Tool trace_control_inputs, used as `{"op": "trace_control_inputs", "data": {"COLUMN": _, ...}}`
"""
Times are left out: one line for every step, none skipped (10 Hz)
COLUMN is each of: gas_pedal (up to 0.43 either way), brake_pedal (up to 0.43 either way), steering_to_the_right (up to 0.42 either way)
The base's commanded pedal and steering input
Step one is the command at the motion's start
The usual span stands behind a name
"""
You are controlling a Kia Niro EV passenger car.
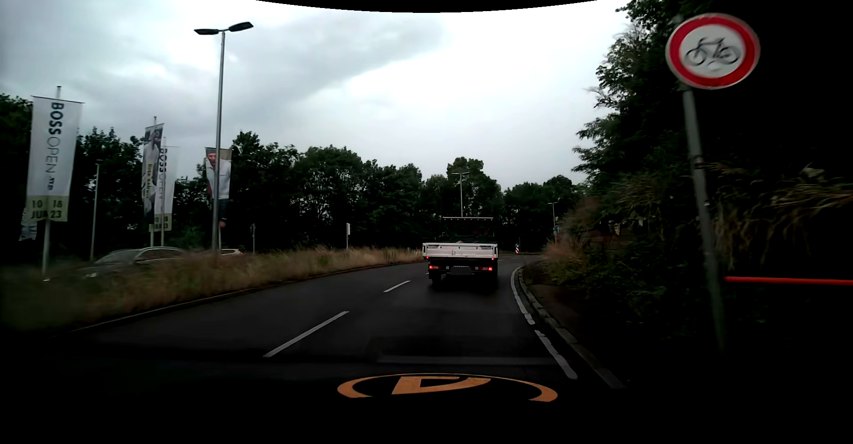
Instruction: Follow the waypoints while adhering to traffic rules and regulations
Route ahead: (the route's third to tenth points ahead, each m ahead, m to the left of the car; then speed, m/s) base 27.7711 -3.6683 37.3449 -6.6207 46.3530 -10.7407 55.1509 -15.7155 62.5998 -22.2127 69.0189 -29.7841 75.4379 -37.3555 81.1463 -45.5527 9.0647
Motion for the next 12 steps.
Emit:
{"op": "trace_control_inputs", "data": {"gas_pedal": 0.177, "brake_pedal": 0.0, "steering_to_the_right": 0.043}}
{"op": "trace_control_inputs", "data": {"gas_pedal": 0.177, "brake_pedal": 0.0, "steering_to_the_right": 0.043}}
{"op": "trace_control_inputs", "data": {"gas_pedal": 0.169, "brake_pedal": 0.0, "steering_to_the_right": 0.045}}
{"op": "trace_control_inputs", "data": {"gas_pedal": 0.157, "brake_pedal": 0.0, "steering_to_the_right": 0.046}}
{"op": "trace_control_inputs", "data": {"gas_pedal": 0.15, "brake_pedal": 0.0, "steering_to_the_right": 0.047}}
{"op": "trace_control_inputs", "data": {"gas_pedal": 0.13, "brake_pedal": 0.0, "steering_to_the_right": 0.049}}
{"op": "trace_control_inputs", "data": {"gas_pedal": 0.118, "brake_pedal": 0.0, "steering_to_the_right": 0.051}}
{"op": "trace_control_inputs", "data": {"gas_pedal": 0.118, "brake_pedal": 0.0, "steering_to_the_right": 0.051}}
{"op": "trace_control_inputs", "data": {"gas_pedal": 0.118, "brake_pedal": 0.0, "steering_to_the_right": 0.055}}
{"op": "trace_control_inputs", "data": {"gas_pedal": 0.11, "brake_pedal": 0.0, "steering_to_the_right": 0.058}}
{"op": "trace_control_inputs", "data": {"gas_pedal": 0.098, "brake_pedal": 0.0, "steering_to_the_right": 0.06}}
{"op": "trace_control_inputs", "data": {"gas_pedal": 0.087, "brake_pedal": 0.0, "steering_to_the_right": 0.06}}
